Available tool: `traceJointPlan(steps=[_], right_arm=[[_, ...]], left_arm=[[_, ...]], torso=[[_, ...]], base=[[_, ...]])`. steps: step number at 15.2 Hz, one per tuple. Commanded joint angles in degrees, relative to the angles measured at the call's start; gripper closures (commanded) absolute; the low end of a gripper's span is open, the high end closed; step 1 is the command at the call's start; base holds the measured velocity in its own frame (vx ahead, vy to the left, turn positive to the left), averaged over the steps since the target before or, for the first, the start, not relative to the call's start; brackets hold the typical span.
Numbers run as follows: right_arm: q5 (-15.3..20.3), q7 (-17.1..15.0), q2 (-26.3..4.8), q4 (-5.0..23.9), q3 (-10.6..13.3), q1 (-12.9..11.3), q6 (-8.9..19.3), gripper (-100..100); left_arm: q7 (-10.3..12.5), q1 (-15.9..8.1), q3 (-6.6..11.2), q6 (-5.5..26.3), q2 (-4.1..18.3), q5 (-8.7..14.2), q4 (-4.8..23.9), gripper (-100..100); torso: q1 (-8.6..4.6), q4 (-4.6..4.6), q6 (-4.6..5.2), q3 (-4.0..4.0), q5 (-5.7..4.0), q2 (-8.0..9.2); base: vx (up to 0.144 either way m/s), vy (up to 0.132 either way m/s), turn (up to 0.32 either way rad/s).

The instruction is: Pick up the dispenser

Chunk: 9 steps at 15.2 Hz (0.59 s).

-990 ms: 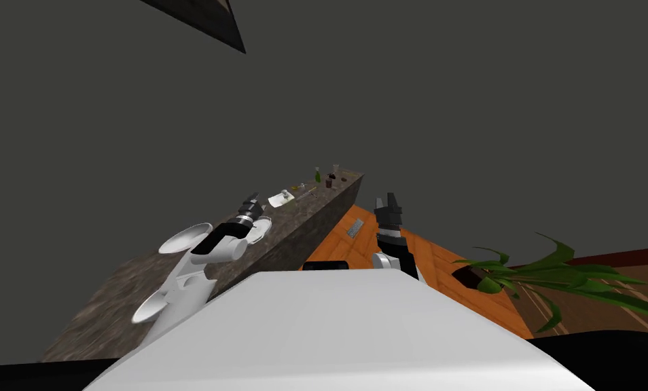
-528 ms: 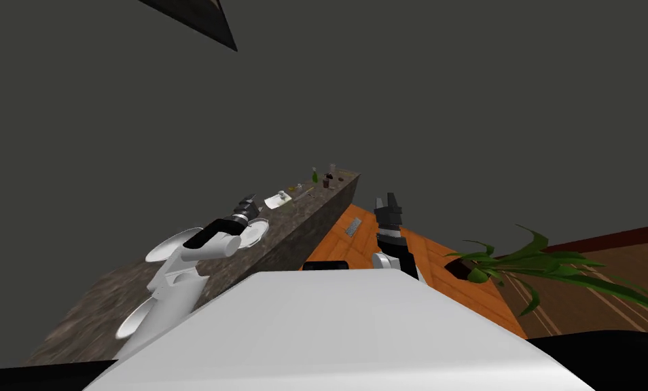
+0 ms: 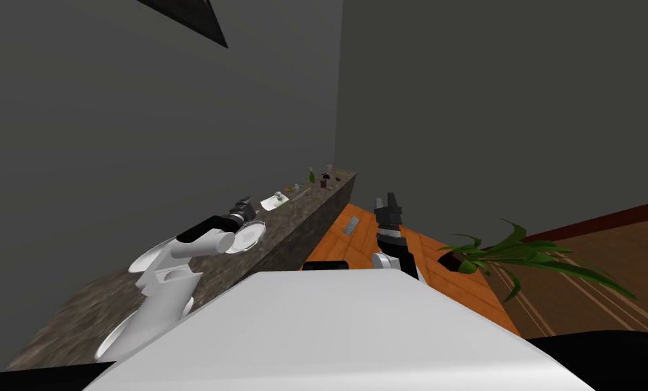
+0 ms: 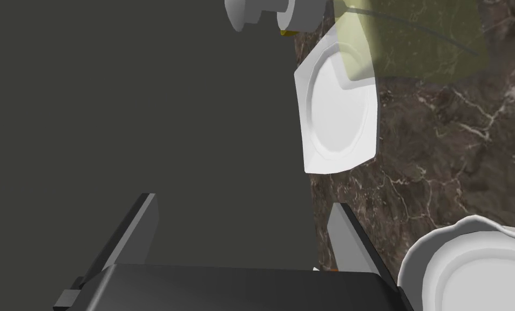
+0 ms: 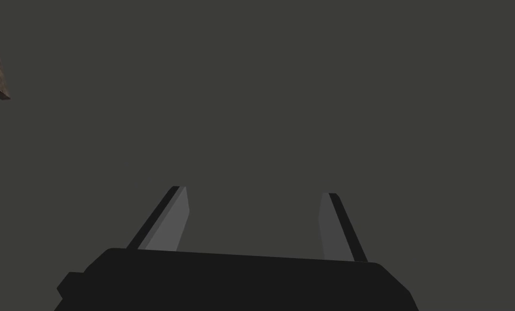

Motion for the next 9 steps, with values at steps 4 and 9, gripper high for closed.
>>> traceJointPlan(steps=[4,9], right_arm=[[0.0,0.0,0.0,0.0,0.0,0.0,0.0,0],[0.0,0.0,0.0,0.0,0.0,0.0,0.0,0]], left_arm=[[1.9,-1.1,1.77,5.9,1.6,2.2,1.4,-100],[5.4,-2.6,4.64,12.4,3.9,5.7,3.7,-100]], torso=[[-0.02,0.0,0.02,-0.01,-0.01,-0.01],[-0.01,0.0,0.02,-0.01,-0.01,-0.02]], base=[[0.003,0.005,-0.078],[0.006,0.005,-0.113]])
